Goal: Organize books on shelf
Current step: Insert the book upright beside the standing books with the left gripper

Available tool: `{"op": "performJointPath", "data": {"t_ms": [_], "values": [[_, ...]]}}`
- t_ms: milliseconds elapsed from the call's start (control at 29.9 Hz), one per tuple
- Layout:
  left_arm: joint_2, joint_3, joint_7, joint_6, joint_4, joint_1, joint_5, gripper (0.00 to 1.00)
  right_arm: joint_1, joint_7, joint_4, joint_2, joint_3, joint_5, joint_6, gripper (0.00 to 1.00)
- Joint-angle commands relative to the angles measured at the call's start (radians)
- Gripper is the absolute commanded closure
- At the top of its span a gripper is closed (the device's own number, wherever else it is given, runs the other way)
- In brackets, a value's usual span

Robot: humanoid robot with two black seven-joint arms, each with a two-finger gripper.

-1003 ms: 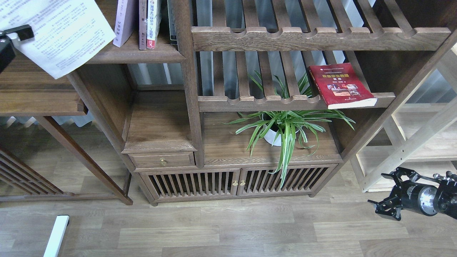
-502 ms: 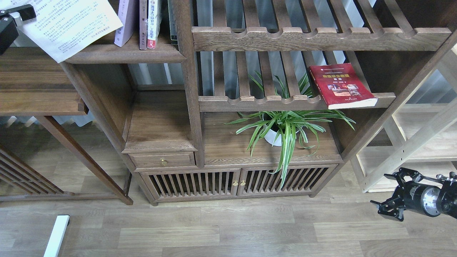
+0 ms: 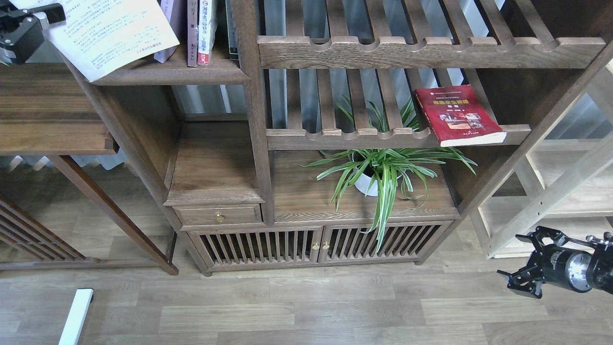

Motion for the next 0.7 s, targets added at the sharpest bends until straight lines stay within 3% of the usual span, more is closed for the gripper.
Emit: {"op": "performJointPath", "data": {"t_ms": [0, 669], "values": [[-0.037, 0.006, 0.032, 0.0, 0.043, -0.019, -0.001, 1.0, 0.0, 0.0, 0.009, -0.004, 0.0, 0.001, -0.005, 0.0], [-0.225, 0.025, 0.166, 0.298, 0.06, -0.099, 0.002, 1.0, -0.008, 0.0, 0.021, -0.018, 0.001, 0.001, -0.008, 0.0]]}}
